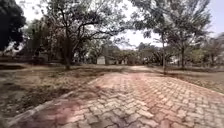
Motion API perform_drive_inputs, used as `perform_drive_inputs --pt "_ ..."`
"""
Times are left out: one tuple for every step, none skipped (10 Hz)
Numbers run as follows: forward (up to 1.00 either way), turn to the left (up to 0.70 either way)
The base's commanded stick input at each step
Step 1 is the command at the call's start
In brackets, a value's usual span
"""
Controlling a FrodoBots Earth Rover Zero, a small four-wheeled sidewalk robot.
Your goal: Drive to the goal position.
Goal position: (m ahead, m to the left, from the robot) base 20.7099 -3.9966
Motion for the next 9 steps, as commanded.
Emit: perform_drive_inputs --pt "0.70 -0.34" --pt "0.70 -0.35" --pt "0.70 -0.35" --pt "0.70 0.00" --pt "0.70 0.00" --pt "0.70 0.00" --pt "0.70 0.00" --pt "0.70 0.00" --pt "0.70 0.00"
